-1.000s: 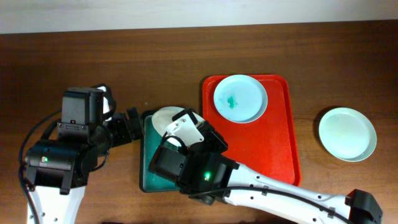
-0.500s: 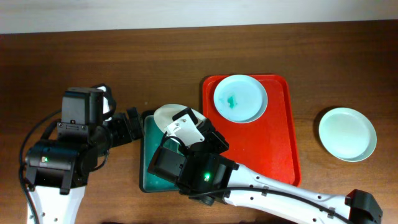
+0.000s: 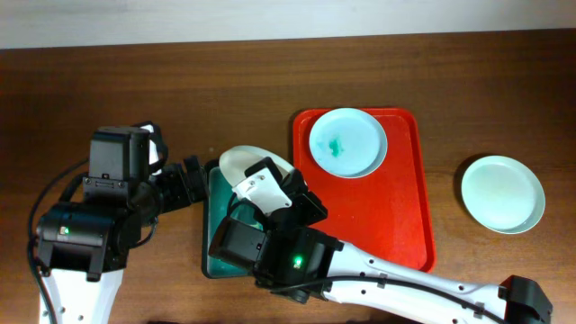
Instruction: Clean dirty plates on tray and stack at the side
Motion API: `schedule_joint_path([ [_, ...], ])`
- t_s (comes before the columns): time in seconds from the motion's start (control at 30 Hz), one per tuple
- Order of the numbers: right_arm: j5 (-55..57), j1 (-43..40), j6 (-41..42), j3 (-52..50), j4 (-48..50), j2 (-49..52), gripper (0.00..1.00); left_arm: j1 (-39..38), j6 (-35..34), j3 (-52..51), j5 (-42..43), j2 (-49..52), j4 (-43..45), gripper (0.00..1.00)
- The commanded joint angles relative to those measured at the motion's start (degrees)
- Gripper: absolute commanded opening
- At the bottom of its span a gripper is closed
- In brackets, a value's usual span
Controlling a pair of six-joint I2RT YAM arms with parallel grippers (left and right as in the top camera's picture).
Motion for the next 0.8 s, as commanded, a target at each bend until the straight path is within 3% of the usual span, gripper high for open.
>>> schedule_joint_path([
  [0.0,2.6,0.3,-0.3,1.2,0.3,-1.3,0.04,0.2,0.1,0.3,-0.2,-0.2,-0.1,0.99],
  [0.47,2.3,0.3,-0.2,1.2,0.2,-1.3,0.04,0.2,0.1,0.3,-0.2,-0.2,-0.1,0.99],
  [0.5,-0.1,-0.1,2.8,1.2,-0.1,-1.3,0.04,0.2,0.1,0.3,-0.2,-0.2,-0.1,0.99],
  [0.57,-12.2,-3.6,16.6,1.2,-2.7,-1.3,0.04,0.2,0.1,0.3,-0.2,-0.2,-0.1,0.99],
  [0.6,-27.1,-7.3,19.5,1.2,-2.5,-1.3,0.04,0.2,0.1,0.3,-0.2,-0.2,-0.1,0.99],
  [0.67,-55.7,-18.8,17.1,1.2,-1.3,-1.3,0.04,0.2,0.1,0.3,-0.2,-0.2,-0.1,0.99],
  [0.77,-77.4,-36.8,8.4,1.3,-1.4,-3.3,0.04,0.2,0.1,0.3,-0.2,-0.2,-0.1,0.99],
])
